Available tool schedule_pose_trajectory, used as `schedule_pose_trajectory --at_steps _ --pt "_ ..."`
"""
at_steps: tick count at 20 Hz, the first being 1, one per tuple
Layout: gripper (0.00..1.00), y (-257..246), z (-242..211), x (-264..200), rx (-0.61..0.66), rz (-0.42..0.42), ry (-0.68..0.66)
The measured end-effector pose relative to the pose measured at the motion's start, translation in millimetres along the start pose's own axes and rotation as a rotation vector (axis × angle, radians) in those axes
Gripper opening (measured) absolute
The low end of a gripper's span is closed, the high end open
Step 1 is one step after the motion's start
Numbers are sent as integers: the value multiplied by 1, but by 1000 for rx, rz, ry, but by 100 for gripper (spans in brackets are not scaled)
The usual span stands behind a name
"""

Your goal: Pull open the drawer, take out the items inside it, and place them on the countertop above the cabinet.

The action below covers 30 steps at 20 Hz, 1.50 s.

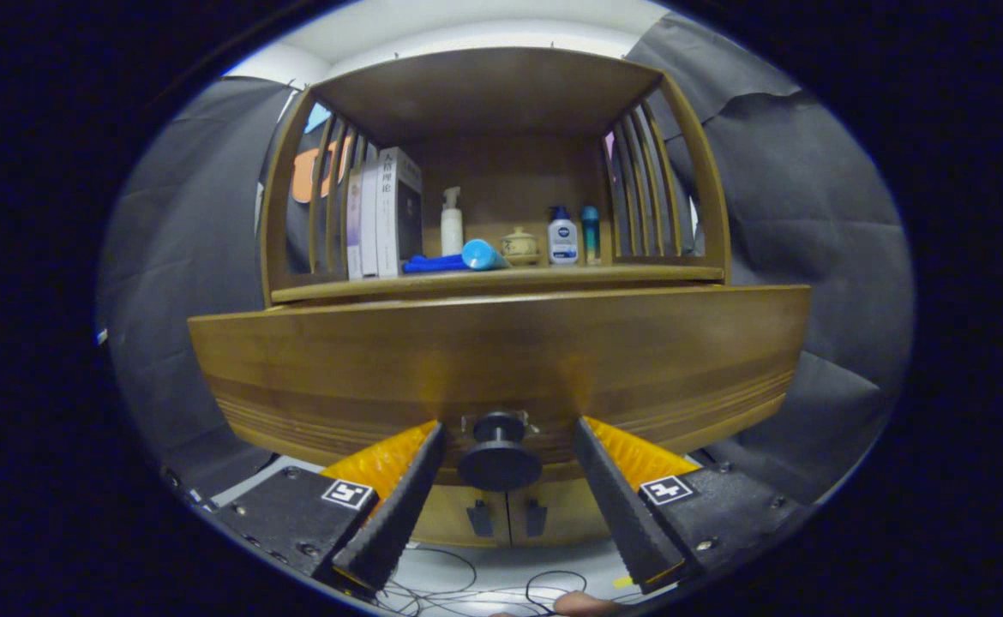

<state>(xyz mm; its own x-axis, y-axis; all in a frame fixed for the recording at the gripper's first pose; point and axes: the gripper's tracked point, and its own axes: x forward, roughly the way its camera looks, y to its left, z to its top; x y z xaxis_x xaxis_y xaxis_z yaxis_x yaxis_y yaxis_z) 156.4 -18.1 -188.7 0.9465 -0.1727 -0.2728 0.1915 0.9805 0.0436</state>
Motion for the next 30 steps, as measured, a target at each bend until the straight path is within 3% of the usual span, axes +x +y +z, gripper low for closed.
schedule_pose_trajectory --at_steps 19,25,30 --pt "99 7 27 101 -12 -10 52" --pt "99 9 32 94 -35 -1 77" --pt "100 24 63 43 -64 80 22"
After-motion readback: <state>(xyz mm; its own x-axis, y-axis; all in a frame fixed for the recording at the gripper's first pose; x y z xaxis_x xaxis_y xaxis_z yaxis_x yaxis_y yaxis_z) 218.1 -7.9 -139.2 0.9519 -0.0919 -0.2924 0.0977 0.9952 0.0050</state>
